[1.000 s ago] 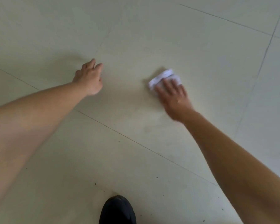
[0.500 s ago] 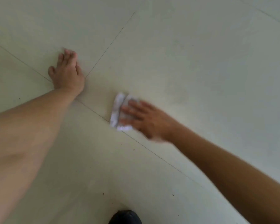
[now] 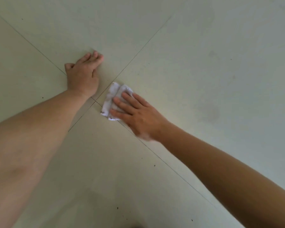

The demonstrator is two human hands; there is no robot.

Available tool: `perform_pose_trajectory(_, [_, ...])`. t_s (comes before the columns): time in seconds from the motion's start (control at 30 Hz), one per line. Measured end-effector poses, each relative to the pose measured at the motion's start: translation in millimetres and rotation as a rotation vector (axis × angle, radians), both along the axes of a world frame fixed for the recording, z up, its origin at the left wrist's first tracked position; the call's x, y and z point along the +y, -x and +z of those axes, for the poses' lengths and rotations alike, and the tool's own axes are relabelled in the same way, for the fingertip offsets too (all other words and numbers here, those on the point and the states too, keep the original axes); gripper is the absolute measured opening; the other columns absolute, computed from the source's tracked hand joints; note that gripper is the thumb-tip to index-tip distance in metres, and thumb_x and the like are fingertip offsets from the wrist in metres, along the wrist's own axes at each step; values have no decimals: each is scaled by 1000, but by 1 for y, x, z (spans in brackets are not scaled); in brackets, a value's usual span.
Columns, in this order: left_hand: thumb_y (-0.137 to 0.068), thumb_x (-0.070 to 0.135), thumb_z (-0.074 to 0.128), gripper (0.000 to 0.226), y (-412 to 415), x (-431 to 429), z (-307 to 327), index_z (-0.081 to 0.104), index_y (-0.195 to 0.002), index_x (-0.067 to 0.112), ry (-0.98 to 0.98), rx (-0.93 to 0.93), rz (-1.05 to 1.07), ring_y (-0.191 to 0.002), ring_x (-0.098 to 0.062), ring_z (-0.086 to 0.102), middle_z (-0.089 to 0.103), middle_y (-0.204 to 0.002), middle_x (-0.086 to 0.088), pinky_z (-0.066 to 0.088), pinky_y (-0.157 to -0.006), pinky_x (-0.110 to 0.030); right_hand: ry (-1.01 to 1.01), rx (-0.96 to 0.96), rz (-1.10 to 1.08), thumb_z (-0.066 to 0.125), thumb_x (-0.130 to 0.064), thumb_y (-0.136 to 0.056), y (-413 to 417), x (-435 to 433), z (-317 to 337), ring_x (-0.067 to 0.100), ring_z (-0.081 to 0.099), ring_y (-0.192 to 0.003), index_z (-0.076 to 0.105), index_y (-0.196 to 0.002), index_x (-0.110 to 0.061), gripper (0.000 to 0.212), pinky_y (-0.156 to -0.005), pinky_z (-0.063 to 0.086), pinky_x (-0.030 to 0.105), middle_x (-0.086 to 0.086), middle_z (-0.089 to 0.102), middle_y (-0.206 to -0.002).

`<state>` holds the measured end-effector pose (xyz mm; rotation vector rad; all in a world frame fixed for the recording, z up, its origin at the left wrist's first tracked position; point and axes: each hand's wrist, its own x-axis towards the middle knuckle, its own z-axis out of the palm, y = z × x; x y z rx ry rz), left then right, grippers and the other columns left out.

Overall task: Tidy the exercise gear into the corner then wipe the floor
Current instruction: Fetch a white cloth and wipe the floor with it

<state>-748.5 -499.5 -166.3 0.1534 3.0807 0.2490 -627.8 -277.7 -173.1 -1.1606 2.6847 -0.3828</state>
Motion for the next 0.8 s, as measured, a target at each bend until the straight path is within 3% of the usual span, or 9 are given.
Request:
perform_pose_trajectory(0.1, [-88,4,40,60,2,-3,-2,51,-140,30,-65,11,6,-141,-12,37,43,-152,5,24,-98,-38,-59,43,97,48,-22,-98,53,7,-3,34,10,-154,31,-155,-33,61,-124,5,46,6,18,-166])
perform_pose_trajectory(0.17, [-86,4,38,61,1,-4,-2,54,-138,29,-105,19,11,-141,-13,39,45,-151,4,24,-99,-38,-99,63,-121,46,-16,-97,93,19,3,39,15,-152,31,-156,-30,63,-123,12,48,11,19,-166])
perform_pose_trajectory(0.23, [-85,3,38,61,1,-4,-2,55,-138,28,-113,24,7,-141,-14,39,45,-151,3,24,-99,-37,-140,-29,-494,38,-18,-100,115,25,9,33,4,-155,19,-159,-33,64,-124,5,45,5,6,-169])
perform_pose_trajectory(0.3, [-86,5,37,60,1,-2,-2,55,-138,28,-98,18,-4,-140,-14,40,45,-150,3,25,-99,-38,-132,-71,-636,33,-21,-101,111,12,13,33,-3,-155,12,-160,-34,63,-124,-1,45,3,-1,-169])
perform_pose_trajectory(0.43, [-81,12,36,57,1,7,5,61,-131,24,-61,54,41,-134,-20,47,54,-144,-1,31,-98,-43,-74,24,-158,39,-24,-101,44,-6,10,38,2,-154,20,-158,-34,61,-124,2,46,6,9,-168])
perform_pose_trajectory(0.53, [-83,12,39,45,7,35,11,66,-118,15,-12,114,150,-118,-34,55,65,-126,-12,35,-94,-44,-9,53,-41,46,-26,-100,31,41,-5,35,18,-153,39,-152,-32,53,-124,11,46,7,26,-164])
perform_pose_trajectory(0.6, [-87,11,41,42,14,64,10,59,-125,13,-5,119,188,-129,-34,46,54,-138,-15,31,-102,-46,-54,93,-118,43,-25,-98,52,84,-12,41,34,-145,47,-148,-25,50,-118,27,50,15,39,-157])
perform_pose_trajectory(0.67, [-93,12,40,49,22,101,7,45,-141,13,-33,91,116,-145,-32,27,30,-158,-13,22,-113,-48,-89,133,-363,41,-24,-97,84,135,-11,47,41,-139,49,-147,-18,51,-113,36,55,21,43,-152])
perform_pose_trajectory(0.8, [-103,22,25,54,46,173,0,15,-156,13,-60,34,21,-152,-23,6,6,-165,-7,7,-121,-50,-98,-68,-833,27,-37,-107,114,197,7,32,8,-154,23,-158,-35,51,-125,11,45,5,11,-168])
